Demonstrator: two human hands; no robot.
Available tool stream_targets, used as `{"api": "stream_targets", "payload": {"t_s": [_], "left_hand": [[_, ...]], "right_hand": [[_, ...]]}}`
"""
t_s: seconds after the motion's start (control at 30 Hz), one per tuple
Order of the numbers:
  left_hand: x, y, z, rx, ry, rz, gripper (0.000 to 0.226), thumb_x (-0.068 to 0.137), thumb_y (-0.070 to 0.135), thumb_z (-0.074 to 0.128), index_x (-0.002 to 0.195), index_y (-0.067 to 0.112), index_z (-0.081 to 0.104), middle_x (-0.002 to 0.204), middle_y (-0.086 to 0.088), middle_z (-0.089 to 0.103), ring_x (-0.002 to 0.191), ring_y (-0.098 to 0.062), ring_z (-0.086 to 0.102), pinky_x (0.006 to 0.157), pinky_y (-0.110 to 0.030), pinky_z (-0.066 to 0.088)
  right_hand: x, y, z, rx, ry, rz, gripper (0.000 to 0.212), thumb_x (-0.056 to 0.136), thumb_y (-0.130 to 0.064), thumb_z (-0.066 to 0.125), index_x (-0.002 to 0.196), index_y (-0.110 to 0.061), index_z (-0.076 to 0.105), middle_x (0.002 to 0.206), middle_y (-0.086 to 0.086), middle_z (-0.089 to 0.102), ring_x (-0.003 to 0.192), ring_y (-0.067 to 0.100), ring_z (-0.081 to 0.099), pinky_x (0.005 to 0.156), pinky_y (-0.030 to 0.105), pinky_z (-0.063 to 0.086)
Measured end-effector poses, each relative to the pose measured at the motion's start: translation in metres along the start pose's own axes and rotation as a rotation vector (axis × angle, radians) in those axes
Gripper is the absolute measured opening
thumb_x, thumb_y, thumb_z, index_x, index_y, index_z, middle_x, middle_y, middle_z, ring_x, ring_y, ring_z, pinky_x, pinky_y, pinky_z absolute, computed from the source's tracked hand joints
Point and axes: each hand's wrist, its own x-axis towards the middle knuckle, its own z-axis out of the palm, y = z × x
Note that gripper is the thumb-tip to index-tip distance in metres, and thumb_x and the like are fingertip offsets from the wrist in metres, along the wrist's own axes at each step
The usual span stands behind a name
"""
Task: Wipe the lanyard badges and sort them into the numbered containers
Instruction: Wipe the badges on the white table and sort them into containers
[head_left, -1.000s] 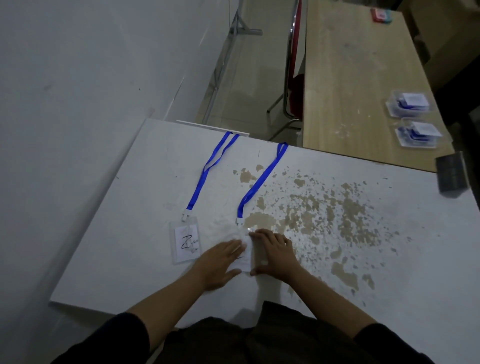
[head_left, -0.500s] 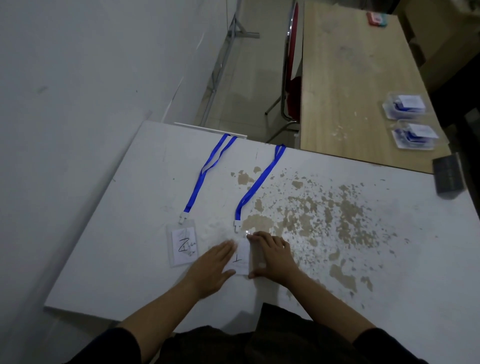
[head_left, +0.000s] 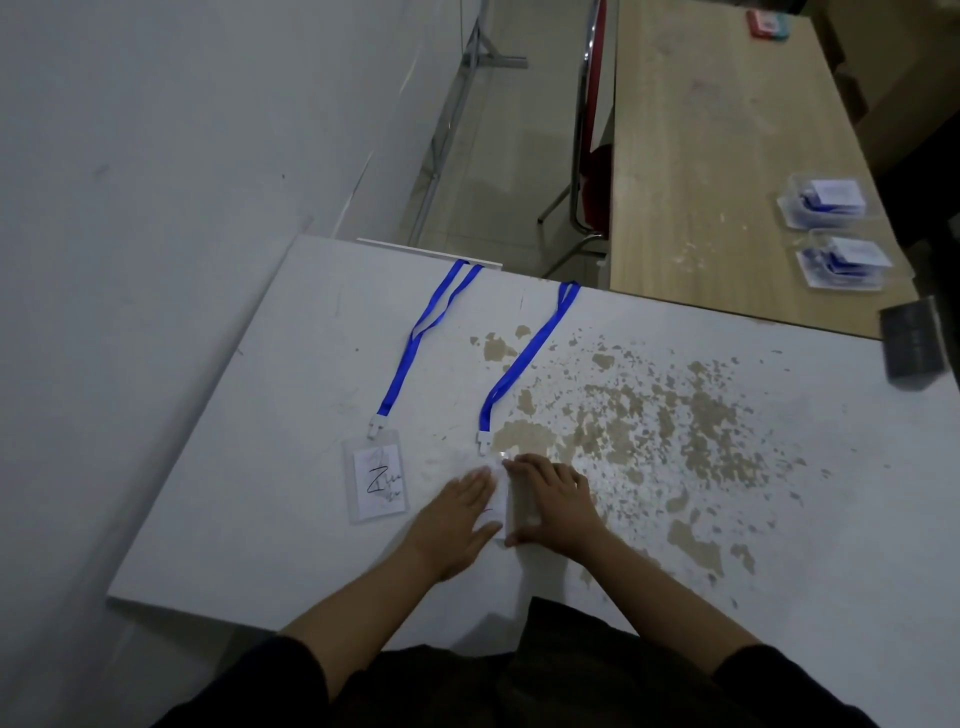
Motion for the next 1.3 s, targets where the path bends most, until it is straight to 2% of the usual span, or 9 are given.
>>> {"api": "stream_targets", "payload": {"t_s": [0.13, 0.3, 0.5, 0.73, 1.03, 1.1, 1.17, 1.23, 1.3], "left_hand": [[-0.02, 0.003, 0.021, 0.044, -0.101, 0.173, 0.063, 0.101, 0.053, 0.024, 0.155, 0.025, 0.006, 0.163, 0.006, 0.0, 0.149, -0.004, -0.005, 0.124, -0.032, 0.004], [-0.019, 0.0, 0.018, 0.001, -0.014, 0.113, 0.061, 0.102, 0.049, 0.023, 0.155, 0.022, 0.007, 0.161, 0.008, -0.001, 0.148, -0.003, -0.004, 0.122, -0.027, -0.003], [-0.036, -0.01, 0.03, 0.004, -0.052, 0.19, 0.06, 0.102, 0.05, 0.02, 0.154, 0.024, 0.007, 0.161, 0.011, -0.001, 0.146, 0.001, -0.009, 0.123, -0.028, -0.001], [0.011, -0.018, -0.005, -0.051, 0.089, 0.02, 0.056, 0.105, 0.04, 0.026, 0.155, 0.02, 0.012, 0.162, 0.008, 0.006, 0.149, -0.004, 0.002, 0.121, -0.023, 0.0], [-0.036, -0.018, 0.034, -0.095, 0.224, -0.065, 0.061, 0.103, 0.041, 0.029, 0.154, 0.015, 0.005, 0.161, 0.003, -0.003, 0.149, -0.007, -0.005, 0.122, -0.024, 0.001], [-0.044, -0.017, 0.035, -0.073, 0.232, -0.022, 0.061, 0.103, 0.041, 0.033, 0.153, 0.012, 0.013, 0.16, 0.001, 0.005, 0.149, -0.01, 0.003, 0.122, -0.026, 0.005], [-0.05, -0.016, 0.032, -0.048, 0.281, 0.01, 0.06, 0.099, 0.037, 0.047, 0.149, 0.008, 0.032, 0.156, -0.005, 0.025, 0.145, -0.016, 0.024, 0.12, -0.034, 0.022], [-0.052, -0.015, 0.029, 0.009, 0.329, 0.05, 0.054, 0.088, 0.032, 0.068, 0.133, 0.004, 0.056, 0.14, -0.01, 0.053, 0.129, -0.019, 0.052, 0.104, -0.038, 0.045], [-0.052, -0.013, 0.028, 0.063, 0.378, 0.102, 0.048, 0.078, 0.03, 0.078, 0.118, 0.005, 0.069, 0.123, -0.01, 0.067, 0.113, -0.019, 0.065, 0.09, -0.033, 0.055]], "right_hand": [[-0.001, -0.001, -0.001, -0.017, -0.007, 0.003, 0.109, 0.058, -0.071, 0.074, 0.148, -0.043, 0.019, 0.153, -0.016, 0.021, 0.137, 0.015, 0.029, 0.113, 0.041, 0.024], [-0.002, -0.002, -0.002, -0.024, -0.004, 0.001, 0.108, 0.059, -0.07, 0.074, 0.149, -0.041, 0.021, 0.154, -0.015, 0.022, 0.137, 0.015, 0.029, 0.113, 0.041, 0.025], [-0.001, -0.002, -0.003, -0.006, -0.013, 0.007, 0.11, 0.056, -0.071, 0.074, 0.148, -0.042, 0.021, 0.153, -0.016, 0.022, 0.137, 0.016, 0.029, 0.113, 0.043, 0.025], [-0.001, -0.002, -0.003, -0.016, -0.019, 0.014, 0.112, 0.055, -0.075, 0.071, 0.148, -0.04, 0.021, 0.153, -0.014, 0.022, 0.136, 0.017, 0.03, 0.112, 0.043, 0.025], [-0.001, -0.002, -0.004, -0.035, -0.01, 0.009, 0.109, 0.057, -0.072, 0.074, 0.148, -0.041, 0.022, 0.152, -0.015, 0.023, 0.136, 0.016, 0.03, 0.11, 0.043, 0.027], [-0.002, -0.002, -0.006, -0.036, -0.018, 0.006, 0.108, 0.057, -0.072, 0.073, 0.147, -0.041, 0.023, 0.151, -0.015, 0.023, 0.135, 0.015, 0.03, 0.109, 0.043, 0.027], [-0.001, -0.002, -0.01, -0.047, -0.036, -0.01, 0.103, 0.059, -0.075, 0.067, 0.146, -0.041, 0.024, 0.149, -0.015, 0.025, 0.132, 0.015, 0.032, 0.106, 0.044, 0.028], [0.005, -0.007, -0.017, -0.032, -0.061, 0.023, 0.088, 0.065, -0.074, 0.056, 0.143, -0.04, 0.032, 0.145, -0.012, 0.031, 0.129, 0.017, 0.036, 0.104, 0.045, 0.031], [0.018, -0.018, -0.028, -0.028, -0.045, 0.107, 0.062, 0.078, -0.061, 0.048, 0.134, -0.037, 0.046, 0.137, -0.006, 0.042, 0.124, 0.021, 0.043, 0.101, 0.048, 0.032]]}}
